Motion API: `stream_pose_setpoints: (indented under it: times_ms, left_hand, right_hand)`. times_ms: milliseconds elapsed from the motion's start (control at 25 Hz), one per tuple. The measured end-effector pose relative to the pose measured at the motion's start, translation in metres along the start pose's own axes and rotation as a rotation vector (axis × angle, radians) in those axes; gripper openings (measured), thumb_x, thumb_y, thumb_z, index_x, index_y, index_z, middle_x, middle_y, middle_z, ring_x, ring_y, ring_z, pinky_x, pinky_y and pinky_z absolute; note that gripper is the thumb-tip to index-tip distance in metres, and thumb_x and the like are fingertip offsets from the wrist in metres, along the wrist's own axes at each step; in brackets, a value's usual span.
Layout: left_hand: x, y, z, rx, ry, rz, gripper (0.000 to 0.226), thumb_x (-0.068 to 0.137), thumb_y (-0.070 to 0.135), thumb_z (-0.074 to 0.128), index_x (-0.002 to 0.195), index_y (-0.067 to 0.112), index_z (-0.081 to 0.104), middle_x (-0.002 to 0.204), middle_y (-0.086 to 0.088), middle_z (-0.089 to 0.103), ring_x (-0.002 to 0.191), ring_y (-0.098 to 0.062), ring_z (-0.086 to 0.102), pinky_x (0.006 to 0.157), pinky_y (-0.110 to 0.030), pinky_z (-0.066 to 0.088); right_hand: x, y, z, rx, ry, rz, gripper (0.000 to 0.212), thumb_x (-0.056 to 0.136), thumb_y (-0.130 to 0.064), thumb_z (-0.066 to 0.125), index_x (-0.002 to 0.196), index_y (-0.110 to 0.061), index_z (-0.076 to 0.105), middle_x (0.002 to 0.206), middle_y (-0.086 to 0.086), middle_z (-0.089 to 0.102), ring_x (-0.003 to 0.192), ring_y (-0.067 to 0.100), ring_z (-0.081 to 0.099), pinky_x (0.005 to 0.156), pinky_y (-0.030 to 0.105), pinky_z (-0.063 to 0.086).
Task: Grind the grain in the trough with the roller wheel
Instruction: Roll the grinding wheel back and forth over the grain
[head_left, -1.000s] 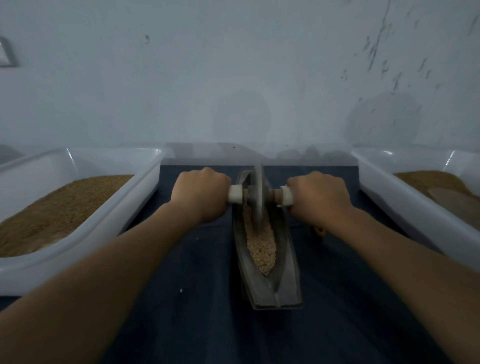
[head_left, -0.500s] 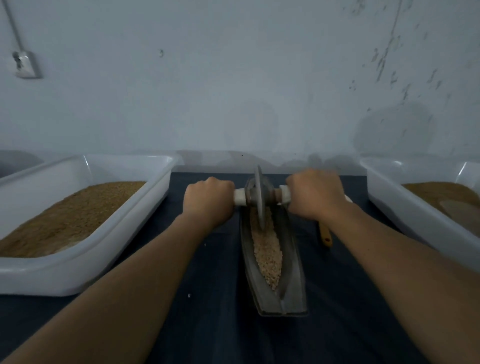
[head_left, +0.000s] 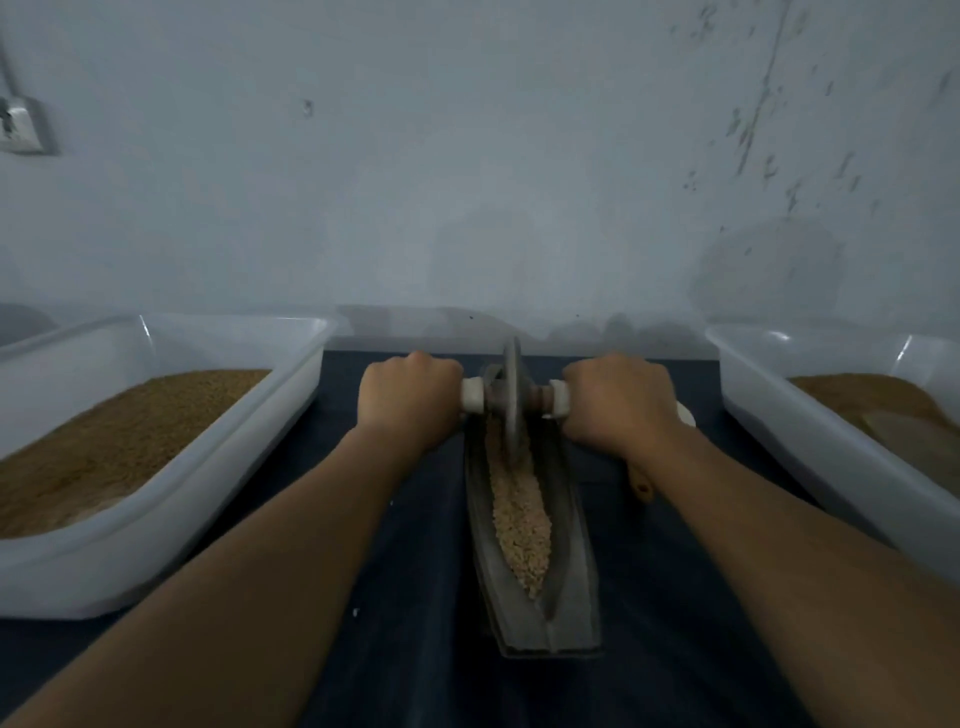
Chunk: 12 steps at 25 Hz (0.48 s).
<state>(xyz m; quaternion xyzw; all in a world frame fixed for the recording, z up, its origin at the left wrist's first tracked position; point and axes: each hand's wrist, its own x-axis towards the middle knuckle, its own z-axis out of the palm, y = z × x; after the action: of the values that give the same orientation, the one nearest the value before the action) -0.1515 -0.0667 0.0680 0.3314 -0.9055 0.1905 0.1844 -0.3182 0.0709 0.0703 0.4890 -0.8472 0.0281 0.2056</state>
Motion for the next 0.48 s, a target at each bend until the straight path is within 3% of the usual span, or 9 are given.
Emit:
stream_pose_setpoints:
  times_ms: [80,160,320,400,480]
  left_hand:
    - [-0.002,0.001,-0.005,0.040,0.034,0.054,0.009,0.088,0.030,0.061,0.092,0.023,0.058,0.072,0.002,0.046,0.066,-0.025,0.051,0.058,-0.034,0.035]
    - [-0.027,-0.002,-0.007,0.043,0.102,0.117,0.015,0.081,0.030,0.065,0.081,0.025,0.051,0.063,0.005,0.030,0.055,-0.020,0.035,0.051,-0.032,0.027]
    - [-0.063,-0.009,-0.009,0.027,0.233,0.200,0.048,0.050,0.034,0.079,0.064,0.031,0.033,0.056,0.011,0.010,0.043,-0.013,0.012,0.049,-0.019,0.003]
    - [-0.052,-0.004,-0.001,0.064,0.170,0.148,0.040,0.064,0.033,0.075,0.067,0.030,0.035,0.055,0.010,0.016,0.044,-0.013,0.014,0.046,-0.023,0.006]
    - [-0.024,0.002,0.005,0.066,0.148,0.076,0.023,0.083,0.031,0.064,0.077,0.026,0.042,0.061,0.007,0.030,0.049,-0.017,0.029,0.047,-0.028,0.020]
  right_hand:
    - [-0.006,0.003,0.000,0.058,-0.053,0.025,0.015,0.082,-0.040,0.066,0.082,-0.030,0.055,0.085,-0.004,0.062,0.072,0.020,0.055,0.060,0.031,0.040]
    - [-0.034,0.012,0.006,0.054,-0.026,-0.019,0.019,0.079,-0.043,0.063,0.075,-0.033,0.048,0.076,-0.009,0.056,0.063,0.012,0.048,0.051,0.028,0.031]
    - [-0.074,0.020,0.007,-0.038,0.259,-0.156,0.030,0.061,-0.053,0.051,0.062,-0.039,0.024,0.055,-0.015,0.029,0.045,0.006,0.029,0.045,0.017,0.009]
    - [-0.060,0.016,0.011,-0.037,0.152,-0.118,0.029,0.069,-0.050,0.057,0.063,-0.035,0.033,0.060,-0.012,0.043,0.051,0.009,0.037,0.045,0.021,0.016]
    - [-0.032,0.006,0.011,0.019,0.046,0.001,0.021,0.079,-0.044,0.063,0.075,-0.031,0.047,0.077,-0.008,0.058,0.064,0.016,0.049,0.051,0.027,0.030]
